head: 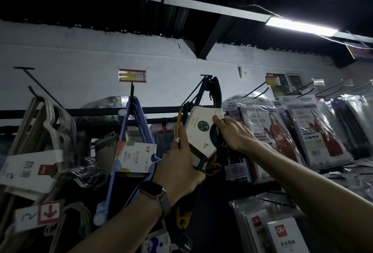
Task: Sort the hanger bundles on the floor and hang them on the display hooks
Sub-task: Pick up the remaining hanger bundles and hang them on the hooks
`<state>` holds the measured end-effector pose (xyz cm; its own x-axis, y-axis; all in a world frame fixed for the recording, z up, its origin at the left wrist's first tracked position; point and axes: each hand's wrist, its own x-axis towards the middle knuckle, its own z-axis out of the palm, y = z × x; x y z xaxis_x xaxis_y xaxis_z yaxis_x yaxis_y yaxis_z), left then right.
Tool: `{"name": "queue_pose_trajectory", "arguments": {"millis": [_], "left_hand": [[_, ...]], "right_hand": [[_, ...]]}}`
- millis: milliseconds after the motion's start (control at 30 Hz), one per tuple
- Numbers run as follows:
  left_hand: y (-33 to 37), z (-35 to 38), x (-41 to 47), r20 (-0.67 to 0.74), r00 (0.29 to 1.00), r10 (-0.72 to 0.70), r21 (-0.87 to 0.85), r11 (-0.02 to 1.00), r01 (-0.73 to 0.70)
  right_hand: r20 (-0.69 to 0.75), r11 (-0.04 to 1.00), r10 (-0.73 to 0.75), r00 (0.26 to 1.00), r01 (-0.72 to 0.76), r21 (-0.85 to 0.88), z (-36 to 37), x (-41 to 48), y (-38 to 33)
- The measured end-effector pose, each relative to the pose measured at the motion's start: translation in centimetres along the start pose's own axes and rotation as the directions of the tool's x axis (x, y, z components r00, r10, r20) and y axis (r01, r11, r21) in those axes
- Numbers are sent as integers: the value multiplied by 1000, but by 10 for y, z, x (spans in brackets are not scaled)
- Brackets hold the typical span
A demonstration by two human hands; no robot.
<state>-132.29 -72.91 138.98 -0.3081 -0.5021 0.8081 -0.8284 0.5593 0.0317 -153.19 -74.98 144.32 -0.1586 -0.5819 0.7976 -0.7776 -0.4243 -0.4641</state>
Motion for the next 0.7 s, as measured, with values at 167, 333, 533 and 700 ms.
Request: {"name": "queue_pose_trajectory", "arguments": {"millis": [167, 333, 533, 700], "left_hand": [[8, -4, -5, -13, 1000, -10, 34, 999, 11], [17, -3, -14, -59, 998, -11, 65, 998, 15], [22, 8, -15, -83, 996, -31, 29, 999, 33], [27, 28, -7, 28, 999, -42, -51, 998, 43]], "right_hand": [[-16, 1000, -15, 1000, 15, -15, 3, 1, 5], [-34, 999, -46, 998, 45, -11, 8, 3, 12], [-38, 995, -66, 997, 63, -78, 10, 11, 19], [-4, 988, -19, 1000, 19, -151, 15, 28, 27]]}}
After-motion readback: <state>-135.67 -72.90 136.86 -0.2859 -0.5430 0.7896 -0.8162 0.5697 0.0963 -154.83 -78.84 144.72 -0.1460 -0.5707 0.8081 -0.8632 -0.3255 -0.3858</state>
